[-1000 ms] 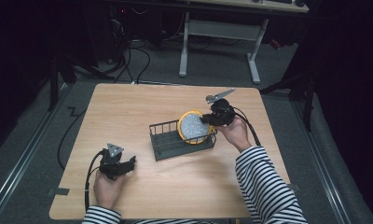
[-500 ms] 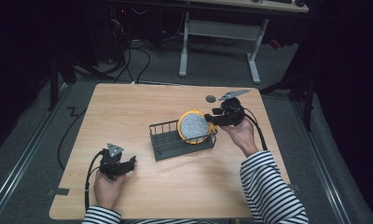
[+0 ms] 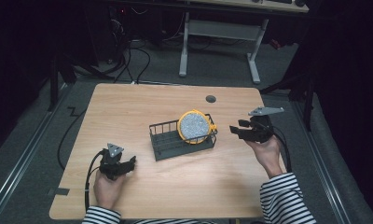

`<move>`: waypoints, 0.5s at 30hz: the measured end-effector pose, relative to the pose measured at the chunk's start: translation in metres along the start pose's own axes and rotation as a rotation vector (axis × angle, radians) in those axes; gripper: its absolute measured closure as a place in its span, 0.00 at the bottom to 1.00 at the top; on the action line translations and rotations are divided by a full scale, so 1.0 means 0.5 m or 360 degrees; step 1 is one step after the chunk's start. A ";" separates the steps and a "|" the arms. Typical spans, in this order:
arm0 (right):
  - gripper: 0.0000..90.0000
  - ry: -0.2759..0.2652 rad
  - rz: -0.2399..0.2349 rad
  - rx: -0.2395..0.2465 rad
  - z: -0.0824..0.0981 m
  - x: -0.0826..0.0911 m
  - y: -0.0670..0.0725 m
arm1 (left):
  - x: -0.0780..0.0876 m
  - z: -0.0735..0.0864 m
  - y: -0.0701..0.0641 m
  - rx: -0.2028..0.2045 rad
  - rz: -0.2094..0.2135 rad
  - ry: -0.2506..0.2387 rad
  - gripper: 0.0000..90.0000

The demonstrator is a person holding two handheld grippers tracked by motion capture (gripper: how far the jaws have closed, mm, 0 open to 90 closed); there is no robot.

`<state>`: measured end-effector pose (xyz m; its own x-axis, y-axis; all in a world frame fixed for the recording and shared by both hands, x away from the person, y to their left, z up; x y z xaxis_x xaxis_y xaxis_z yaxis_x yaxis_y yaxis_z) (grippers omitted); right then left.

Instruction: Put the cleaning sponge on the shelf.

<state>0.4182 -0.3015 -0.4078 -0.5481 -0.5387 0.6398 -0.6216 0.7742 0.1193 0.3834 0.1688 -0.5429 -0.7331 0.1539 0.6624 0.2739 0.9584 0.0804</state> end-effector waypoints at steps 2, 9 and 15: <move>0.55 -0.0025 0.0007 -0.0032 0.018 0.010 -0.006 | 0.000 0.000 0.000 0.0001 0.0000 0.0000 0.35; 0.55 -0.0057 0.0048 -0.0098 0.074 0.031 -0.011 | 0.000 0.000 0.000 0.0001 -0.0001 0.0001 0.35; 0.55 -0.0068 0.0067 -0.0173 0.131 0.033 -0.016 | 0.000 0.000 0.000 0.0001 -0.0001 0.0001 0.35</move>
Point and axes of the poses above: each handheld gripper's, and its own axes: x roughly backward along the jaws, z roughly out of its underside, y roughly to its left, the point moved 1 cm from there along -x, roughly forward along the jaws, and after that the axes turned 8 degrees about -z, right-handed, at the moved point
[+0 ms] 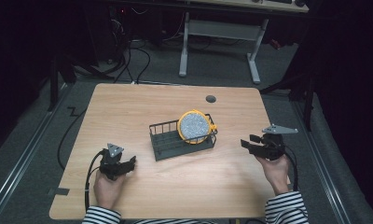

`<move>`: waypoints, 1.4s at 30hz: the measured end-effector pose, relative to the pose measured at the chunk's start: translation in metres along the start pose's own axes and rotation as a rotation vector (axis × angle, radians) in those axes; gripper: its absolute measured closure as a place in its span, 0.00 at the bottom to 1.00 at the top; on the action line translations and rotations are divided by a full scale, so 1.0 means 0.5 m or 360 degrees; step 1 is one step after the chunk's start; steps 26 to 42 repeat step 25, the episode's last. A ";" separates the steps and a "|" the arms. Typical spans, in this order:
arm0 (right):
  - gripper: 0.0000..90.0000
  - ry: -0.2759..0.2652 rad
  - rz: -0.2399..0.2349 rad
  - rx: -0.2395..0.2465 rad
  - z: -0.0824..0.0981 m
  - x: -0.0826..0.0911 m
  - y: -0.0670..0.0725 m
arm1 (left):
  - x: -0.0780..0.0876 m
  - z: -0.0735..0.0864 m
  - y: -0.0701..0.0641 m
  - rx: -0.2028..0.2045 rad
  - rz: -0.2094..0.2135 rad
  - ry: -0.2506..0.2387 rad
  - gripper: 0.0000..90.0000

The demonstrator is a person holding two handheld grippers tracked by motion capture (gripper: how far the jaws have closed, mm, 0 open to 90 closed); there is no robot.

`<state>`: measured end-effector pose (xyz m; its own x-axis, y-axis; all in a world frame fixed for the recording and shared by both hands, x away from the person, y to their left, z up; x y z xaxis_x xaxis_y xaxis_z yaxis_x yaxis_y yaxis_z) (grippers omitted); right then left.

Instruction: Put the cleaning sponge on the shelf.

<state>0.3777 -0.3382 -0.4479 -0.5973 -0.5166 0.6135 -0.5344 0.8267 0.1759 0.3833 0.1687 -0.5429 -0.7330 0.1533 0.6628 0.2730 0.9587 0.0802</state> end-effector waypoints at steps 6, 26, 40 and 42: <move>0.54 0.0025 0.0034 -0.0099 0.078 -0.024 -0.015 | 0.000 0.000 0.000 0.0000 0.0000 0.0000 0.35; 0.48 0.0094 0.0255 -0.0004 0.170 -0.076 0.001 | 0.001 0.001 -0.001 0.0008 -0.0004 0.0001 0.35; 0.48 0.0094 0.0255 -0.0004 0.170 -0.076 0.001 | 0.001 0.001 -0.001 0.0008 -0.0004 0.0001 0.35; 0.48 0.0094 0.0255 -0.0004 0.170 -0.076 0.001 | 0.001 0.001 -0.001 0.0008 -0.0004 0.0001 0.35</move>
Point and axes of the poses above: each handheld gripper's, and its own axes: x roughly backward along the jaws, z roughly out of its underside, y roughly to its left, the point moved 1 cm from there along -x, roughly forward along the jaws, and after that the axes turned 8 degrees about -z, right-handed, at the moved point
